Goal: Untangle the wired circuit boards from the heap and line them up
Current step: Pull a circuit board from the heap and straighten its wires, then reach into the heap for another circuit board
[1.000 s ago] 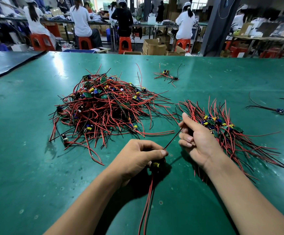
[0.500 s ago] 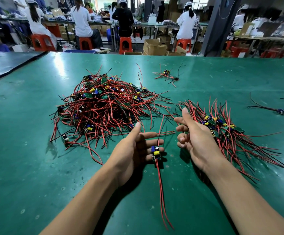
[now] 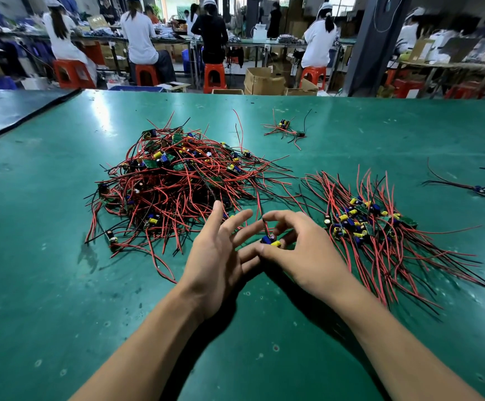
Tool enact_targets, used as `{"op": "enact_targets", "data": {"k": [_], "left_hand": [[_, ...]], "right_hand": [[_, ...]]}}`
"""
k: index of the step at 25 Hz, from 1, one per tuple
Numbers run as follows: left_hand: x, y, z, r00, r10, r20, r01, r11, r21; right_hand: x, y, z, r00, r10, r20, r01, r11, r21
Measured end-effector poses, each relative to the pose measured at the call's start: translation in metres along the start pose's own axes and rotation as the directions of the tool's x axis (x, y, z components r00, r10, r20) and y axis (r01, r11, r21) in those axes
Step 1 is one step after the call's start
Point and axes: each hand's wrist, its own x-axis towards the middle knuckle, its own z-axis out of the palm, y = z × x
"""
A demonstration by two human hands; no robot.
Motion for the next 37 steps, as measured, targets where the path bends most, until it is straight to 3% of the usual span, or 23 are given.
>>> {"op": "enact_targets", "data": {"k": [3, 6, 10, 12, 14, 18, 20, 24, 28, 37], "left_hand": [[-0.002, -0.002, 0.005, 1.000, 0.006, -0.005, -0.006, 1.000, 0.011], [0.000, -0.008, 0.007, 0.991, 0.066, -0.116, -0.051, 0.990, 0.129], [0.000, -0.006, 0.004, 0.972, 0.148, -0.181, -0.120, 0.981, 0.155], [-0.001, -0.004, 0.003, 0.952, 0.197, -0.235, -0.147, 0.965, 0.216], [0.000, -0.003, 0.002, 0.934, 0.238, -0.267, -0.151, 0.939, 0.309], [0.000, -0.003, 0.004, 0.932, 0.264, -0.248, -0.139, 0.893, 0.428], [0.000, -0.004, 0.004, 0.934, 0.263, -0.241, -0.132, 0.882, 0.452], [0.001, -0.003, 0.004, 0.946, 0.229, -0.228, -0.127, 0.912, 0.391], [-0.001, 0.000, 0.005, 0.962, 0.183, -0.203, -0.105, 0.934, 0.342], [-0.006, -0.004, 0.001, 0.943, 0.304, -0.137, -0.214, 0.867, 0.450]], "right_hand": [[0.003, 0.003, -0.001, 0.985, -0.049, -0.167, 0.049, 0.999, -0.008], [0.012, 0.013, -0.016, 0.912, -0.063, -0.405, 0.034, 0.996, -0.078], [0.018, 0.030, -0.043, 0.811, -0.005, -0.584, -0.148, 0.966, -0.213], [0.020, 0.036, -0.050, 0.806, 0.047, -0.590, -0.279, 0.909, -0.309], [0.019, 0.036, -0.050, 0.829, 0.032, -0.559, -0.309, 0.858, -0.410], [0.017, 0.031, -0.035, 0.924, -0.183, -0.337, -0.068, 0.787, -0.613], [0.016, 0.033, -0.028, 0.951, -0.171, -0.259, -0.047, 0.744, -0.667], [0.016, 0.041, -0.027, 0.968, -0.050, -0.246, -0.136, 0.718, -0.683], [0.018, 0.044, -0.025, 0.969, -0.029, -0.246, -0.155, 0.702, -0.695], [0.019, 0.043, -0.026, 0.962, -0.047, -0.267, -0.150, 0.729, -0.668]]}}
